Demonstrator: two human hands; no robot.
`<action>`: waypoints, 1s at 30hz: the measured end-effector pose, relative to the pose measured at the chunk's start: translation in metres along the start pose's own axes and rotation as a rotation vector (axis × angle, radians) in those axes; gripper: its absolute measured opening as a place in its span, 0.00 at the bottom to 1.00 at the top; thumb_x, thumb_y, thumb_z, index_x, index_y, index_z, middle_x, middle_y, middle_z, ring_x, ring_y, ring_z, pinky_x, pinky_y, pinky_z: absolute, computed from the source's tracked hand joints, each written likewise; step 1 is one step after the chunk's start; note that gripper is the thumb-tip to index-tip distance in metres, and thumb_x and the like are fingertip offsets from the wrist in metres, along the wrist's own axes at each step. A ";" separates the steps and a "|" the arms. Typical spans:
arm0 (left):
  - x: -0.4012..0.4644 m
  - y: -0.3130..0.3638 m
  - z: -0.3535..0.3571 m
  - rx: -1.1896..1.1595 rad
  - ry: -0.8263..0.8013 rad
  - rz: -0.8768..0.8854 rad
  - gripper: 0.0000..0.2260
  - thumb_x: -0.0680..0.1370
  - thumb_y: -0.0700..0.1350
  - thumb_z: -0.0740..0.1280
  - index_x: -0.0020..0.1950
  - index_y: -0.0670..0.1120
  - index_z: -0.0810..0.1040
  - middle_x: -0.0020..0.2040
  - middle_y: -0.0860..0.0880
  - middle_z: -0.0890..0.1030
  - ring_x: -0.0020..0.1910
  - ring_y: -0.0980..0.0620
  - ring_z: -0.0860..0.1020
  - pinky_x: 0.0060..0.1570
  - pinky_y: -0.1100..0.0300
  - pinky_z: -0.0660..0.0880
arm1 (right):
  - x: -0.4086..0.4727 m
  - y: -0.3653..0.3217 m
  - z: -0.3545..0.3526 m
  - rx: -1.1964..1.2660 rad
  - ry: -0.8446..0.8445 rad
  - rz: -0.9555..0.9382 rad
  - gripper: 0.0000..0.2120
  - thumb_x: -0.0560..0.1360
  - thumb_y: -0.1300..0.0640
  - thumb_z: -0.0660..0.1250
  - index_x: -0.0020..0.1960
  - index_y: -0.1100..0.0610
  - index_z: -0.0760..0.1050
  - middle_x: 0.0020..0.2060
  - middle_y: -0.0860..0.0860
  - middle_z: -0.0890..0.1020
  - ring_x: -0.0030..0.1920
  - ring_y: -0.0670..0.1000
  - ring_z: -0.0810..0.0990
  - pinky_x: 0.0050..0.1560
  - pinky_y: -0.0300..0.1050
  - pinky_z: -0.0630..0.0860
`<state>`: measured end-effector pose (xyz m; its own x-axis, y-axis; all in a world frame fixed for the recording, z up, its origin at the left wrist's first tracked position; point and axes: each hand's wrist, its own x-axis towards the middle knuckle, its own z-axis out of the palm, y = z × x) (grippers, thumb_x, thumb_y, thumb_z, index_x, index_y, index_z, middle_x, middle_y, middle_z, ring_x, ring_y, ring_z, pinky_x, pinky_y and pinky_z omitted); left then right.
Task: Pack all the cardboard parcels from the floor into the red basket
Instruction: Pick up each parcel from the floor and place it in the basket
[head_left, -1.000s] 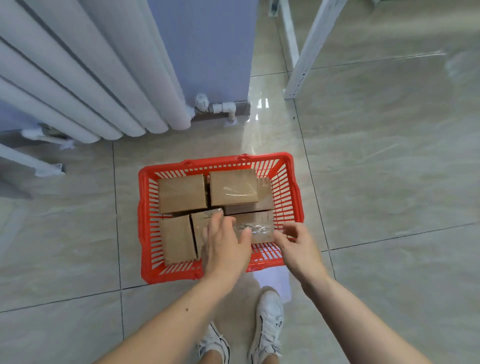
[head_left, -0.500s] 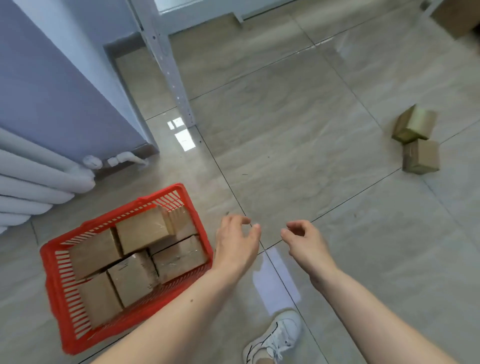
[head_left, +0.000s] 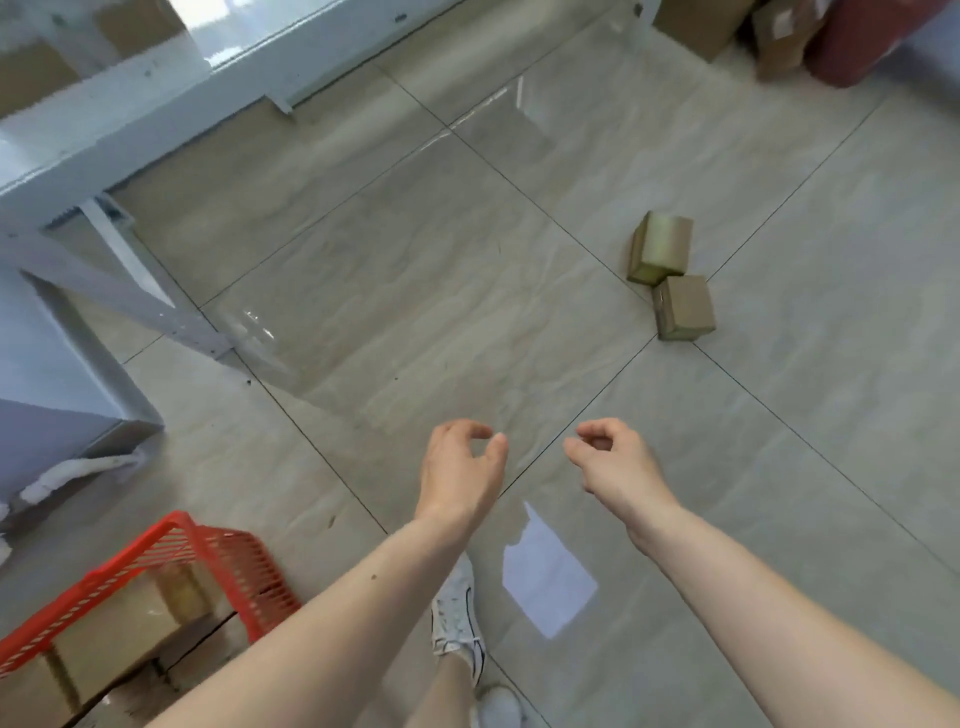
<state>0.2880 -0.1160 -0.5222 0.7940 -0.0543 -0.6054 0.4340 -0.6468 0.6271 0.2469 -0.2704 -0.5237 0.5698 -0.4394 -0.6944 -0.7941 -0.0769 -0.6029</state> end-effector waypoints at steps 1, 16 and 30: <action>0.009 0.014 0.003 0.002 -0.005 0.006 0.14 0.79 0.51 0.63 0.59 0.46 0.79 0.63 0.50 0.74 0.63 0.52 0.74 0.64 0.53 0.70 | 0.010 -0.009 -0.011 -0.001 0.016 0.000 0.10 0.75 0.54 0.67 0.57 0.52 0.75 0.45 0.44 0.77 0.49 0.52 0.78 0.60 0.53 0.77; 0.130 0.198 0.104 0.085 -0.151 0.074 0.12 0.78 0.53 0.63 0.56 0.48 0.78 0.63 0.50 0.74 0.56 0.51 0.77 0.59 0.52 0.74 | 0.165 -0.077 -0.165 0.087 0.160 0.029 0.12 0.77 0.53 0.66 0.60 0.55 0.75 0.47 0.46 0.78 0.53 0.50 0.78 0.62 0.55 0.76; 0.237 0.309 0.215 0.049 -0.114 -0.025 0.13 0.76 0.54 0.63 0.55 0.48 0.79 0.61 0.48 0.77 0.53 0.49 0.79 0.57 0.50 0.76 | 0.328 -0.105 -0.286 -0.035 0.078 0.100 0.17 0.78 0.50 0.64 0.65 0.56 0.73 0.53 0.48 0.76 0.54 0.49 0.75 0.53 0.42 0.68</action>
<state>0.5189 -0.4921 -0.5769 0.7288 -0.1217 -0.6738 0.4292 -0.6855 0.5881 0.4562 -0.6619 -0.5760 0.4701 -0.5142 -0.7173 -0.8540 -0.0599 -0.5167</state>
